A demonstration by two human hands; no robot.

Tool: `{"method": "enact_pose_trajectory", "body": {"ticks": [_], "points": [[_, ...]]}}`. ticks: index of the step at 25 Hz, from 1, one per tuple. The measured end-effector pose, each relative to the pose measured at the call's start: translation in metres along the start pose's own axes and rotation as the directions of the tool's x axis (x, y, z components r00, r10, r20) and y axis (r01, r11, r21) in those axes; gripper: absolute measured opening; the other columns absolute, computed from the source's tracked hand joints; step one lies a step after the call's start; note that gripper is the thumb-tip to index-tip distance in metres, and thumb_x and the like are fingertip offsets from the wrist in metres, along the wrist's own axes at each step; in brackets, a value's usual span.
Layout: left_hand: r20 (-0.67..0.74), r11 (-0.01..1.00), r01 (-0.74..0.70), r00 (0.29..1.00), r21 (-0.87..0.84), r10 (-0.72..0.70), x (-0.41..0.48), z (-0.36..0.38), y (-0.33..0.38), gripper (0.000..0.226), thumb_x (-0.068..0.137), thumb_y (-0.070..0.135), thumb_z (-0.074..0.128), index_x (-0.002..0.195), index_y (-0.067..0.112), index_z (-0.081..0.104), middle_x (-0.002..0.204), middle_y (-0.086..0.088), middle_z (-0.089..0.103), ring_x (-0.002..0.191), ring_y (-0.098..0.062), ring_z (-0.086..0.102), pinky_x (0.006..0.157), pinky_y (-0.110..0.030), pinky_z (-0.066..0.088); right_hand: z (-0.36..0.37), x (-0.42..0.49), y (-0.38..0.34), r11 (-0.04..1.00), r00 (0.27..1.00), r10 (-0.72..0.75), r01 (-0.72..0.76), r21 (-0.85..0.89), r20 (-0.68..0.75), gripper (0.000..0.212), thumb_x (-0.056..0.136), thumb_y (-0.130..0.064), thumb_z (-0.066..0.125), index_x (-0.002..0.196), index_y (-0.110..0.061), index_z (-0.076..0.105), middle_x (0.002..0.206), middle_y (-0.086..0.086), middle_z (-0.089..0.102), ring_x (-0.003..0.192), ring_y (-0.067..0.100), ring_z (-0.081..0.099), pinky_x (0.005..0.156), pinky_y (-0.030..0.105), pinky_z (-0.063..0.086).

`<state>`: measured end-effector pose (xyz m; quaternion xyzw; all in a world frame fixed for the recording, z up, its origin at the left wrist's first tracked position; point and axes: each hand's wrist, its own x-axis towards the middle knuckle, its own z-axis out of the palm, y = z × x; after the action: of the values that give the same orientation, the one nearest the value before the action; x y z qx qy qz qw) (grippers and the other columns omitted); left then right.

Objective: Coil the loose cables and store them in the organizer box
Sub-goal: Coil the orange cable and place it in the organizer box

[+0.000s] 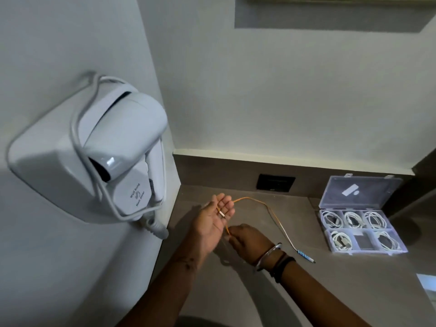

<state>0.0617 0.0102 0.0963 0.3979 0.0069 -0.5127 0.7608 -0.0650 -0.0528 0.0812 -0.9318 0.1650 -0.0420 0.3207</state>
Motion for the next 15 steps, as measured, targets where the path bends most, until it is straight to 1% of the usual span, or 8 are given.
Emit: {"method": "enact_pose_trajectory", "body": {"ticks": [1, 3, 5, 6, 8, 11, 13, 15], "points": [[-0.012, 0.985, -0.083, 0.996, 0.15, 0.086, 0.0, 0.003, -0.002, 0.023, 0.1, 0.013, 0.041, 0.095, 0.006, 0.063, 0.087, -0.008, 0.074, 0.08, -0.016, 0.071, 0.075, -0.028, 0.058, -0.005, -0.004, -0.007, 0.999, 1.0, 0.009, -0.009, -0.051, -0.001, 0.016, 0.092, -0.018, 0.052, 0.082, -0.009, 0.058, 0.085, 0.019, 0.068, 0.08, 0.036, 0.057, 0.074, 0.043, 0.047], [0.052, 0.804, -0.252, 0.962, 0.539, 0.266, -0.005, 0.004, -0.004, 0.021, 0.095, 0.0, 0.048, 0.088, 0.002, 0.068, 0.088, -0.013, 0.072, 0.083, -0.021, 0.067, 0.079, -0.03, 0.052, -0.023, -0.009, -0.017, 0.999, 0.995, 0.041, -0.043, -0.02, -0.096, 0.018, 0.09, -0.02, 0.055, 0.076, -0.01, 0.061, 0.079, 0.015, 0.069, 0.075, 0.032, 0.058, 0.068, 0.038, 0.045], [0.239, 0.573, -0.359, 0.931, 0.737, 0.275, -0.012, 0.004, -0.005, 0.023, 0.093, -0.004, 0.05, 0.078, -0.009, 0.066, 0.073, -0.015, 0.065, 0.067, -0.018, 0.058, 0.066, -0.028, 0.045, -0.052, -0.013, -0.024, 0.998, 0.978, 0.029, -0.04, -0.05, -0.206, 0.017, 0.088, -0.024, 0.058, 0.074, -0.015, 0.063, 0.074, 0.009, 0.069, 0.069, 0.021, 0.058, 0.061, 0.032, 0.043], [0.31, 0.527, -0.375, 0.927, 0.763, 0.21, -0.017, 0.004, -0.004, 0.027, 0.096, 0.001, 0.048, 0.075, -0.009, 0.062, 0.063, -0.013, 0.059, 0.056, -0.014, 0.053, 0.057, -0.025, 0.042, -0.069, -0.013, -0.024, 0.994, 0.97, 0.0, -0.026, -0.106, -0.244, 0.014, 0.087, -0.026, 0.059, 0.076, -0.018, 0.064, 0.076, 0.006, 0.069, 0.069, 0.02, 0.06, 0.06, 0.033, 0.045], [0.355, 0.596, -0.314, 0.933, 0.739, 0.053, -0.03, 0.006, 0.002, 0.035, 0.1, 0.019, 0.044, 0.072, 0.003, 0.058, 0.05, -0.004, 0.048, 0.041, -0.009, 0.043, 0.044, -0.02, 0.037, -0.099, -0.007, -0.019, 0.989, 0.954, -0.043, -0.001, -0.148, -0.296, 0.012, 0.086, -0.027, 0.064, 0.081, -0.017, 0.067, 0.079, 0.008, 0.067, 0.071, 0.024, 0.061, 0.061, 0.036, 0.049], [0.389, 0.842, -0.116, 0.914, 0.527, -0.117, -0.05, 0.025, 0.017, 0.035, 0.096, 0.036, 0.043, 0.071, 0.015, 0.052, 0.049, 0.005, 0.041, 0.04, -0.009, 0.039, 0.04, -0.02, 0.037, -0.113, -0.001, -0.011, 0.999, 0.928, -0.035, 0.047, 0.025, -0.37, 0.016, 0.087, -0.015, 0.066, 0.078, -0.001, 0.07, 0.07, 0.016, 0.062, 0.066, 0.026, 0.059, 0.062, 0.036, 0.046], [0.402, 0.964, -0.024, 0.912, 0.263, -0.087, -0.053, 0.039, 0.025, 0.032, 0.094, 0.036, 0.042, 0.073, 0.015, 0.051, 0.054, 0.003, 0.046, 0.045, -0.011, 0.047, 0.044, -0.023, 0.044, -0.091, -0.005, -0.016, 0.991, 0.933, -0.026, 0.07, 0.11, -0.36, 0.02, 0.09, -0.005, 0.059, 0.074, 0.005, 0.065, 0.066, 0.012, 0.054, 0.063, 0.022, 0.053, 0.062, 0.033, 0.042], [0.298, 0.99, -0.082, 0.954, 0.116, 0.044, -0.046, 0.046, 0.027, 0.029, 0.095, 0.031, 0.043, 0.076, 0.012, 0.054, 0.066, -0.001, 0.064, 0.06, -0.014, 0.064, 0.056, -0.025, 0.055, -0.06, -0.015, -0.025, 0.978, 0.964, 0.014, 0.042, 0.205, -0.265, 0.021, 0.093, -0.004, 0.054, 0.076, 0.004, 0.062, 0.067, 0.007, 0.051, 0.062, 0.01, 0.048, 0.062, 0.026, 0.039]]}}
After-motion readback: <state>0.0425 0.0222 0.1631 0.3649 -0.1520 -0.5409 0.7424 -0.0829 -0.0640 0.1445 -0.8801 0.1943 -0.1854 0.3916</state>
